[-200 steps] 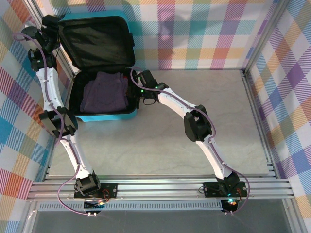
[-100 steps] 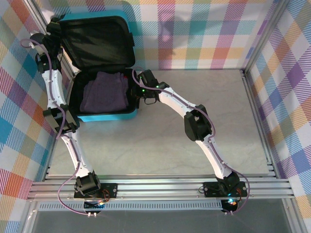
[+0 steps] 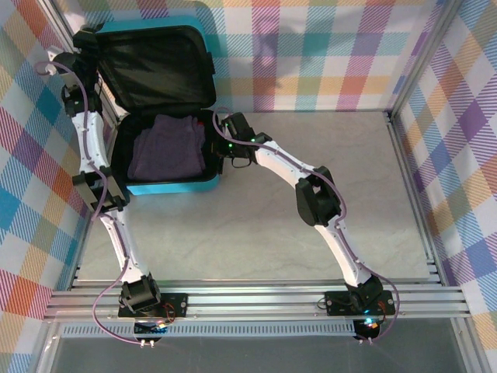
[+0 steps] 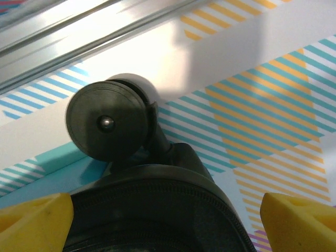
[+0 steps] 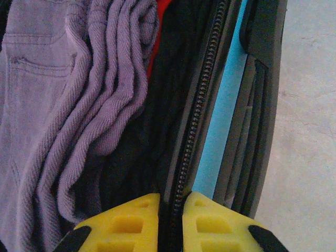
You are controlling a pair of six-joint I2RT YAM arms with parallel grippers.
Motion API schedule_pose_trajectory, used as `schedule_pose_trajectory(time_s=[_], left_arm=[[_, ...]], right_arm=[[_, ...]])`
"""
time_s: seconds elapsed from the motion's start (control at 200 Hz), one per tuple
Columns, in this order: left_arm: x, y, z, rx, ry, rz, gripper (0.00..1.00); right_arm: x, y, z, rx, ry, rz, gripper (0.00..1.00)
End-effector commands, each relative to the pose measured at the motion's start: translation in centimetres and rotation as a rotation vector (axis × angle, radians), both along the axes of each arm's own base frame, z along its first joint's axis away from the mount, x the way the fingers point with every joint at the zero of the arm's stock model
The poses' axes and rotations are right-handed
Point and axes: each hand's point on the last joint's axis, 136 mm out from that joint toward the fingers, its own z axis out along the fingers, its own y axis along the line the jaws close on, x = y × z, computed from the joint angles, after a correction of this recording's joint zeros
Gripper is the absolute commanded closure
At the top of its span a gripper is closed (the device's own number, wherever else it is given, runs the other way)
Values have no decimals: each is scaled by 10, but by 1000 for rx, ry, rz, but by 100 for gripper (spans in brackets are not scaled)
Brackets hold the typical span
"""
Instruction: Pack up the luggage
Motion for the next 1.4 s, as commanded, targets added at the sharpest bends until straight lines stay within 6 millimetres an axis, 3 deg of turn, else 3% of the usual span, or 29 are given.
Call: schedule_pose_trajectory(time_s=[0.0,0.16,0.17,0.33,0.67,0.905,1.19,1.395], left_arm=[[2,-15,23,59,-93,3,8],[7,-24,19,103,-88,-18,15],[10,-39,19,103,-90,-41,16],[16,-58,15,110,-93,-100,40],[14,-68,22,126,-101,-132,67],[10,-77,22,144,-91,-176,100],[-5,-106,41,195,-97,-243,100],[-13,-140,54,230,-100,-304,100]], right_arm=[[-29,-4,-49,-95,92,82,100],[-30,-6,-49,-99,90,87,100],[-30,-6,-49,-99,91,87,100],[-31,-6,-47,-94,88,90,100],[-31,-11,-47,-89,89,80,100],[-33,-15,-51,-90,94,73,100],[-33,-17,-54,-90,97,70,100],[-23,-55,-55,-50,123,-46,100]])
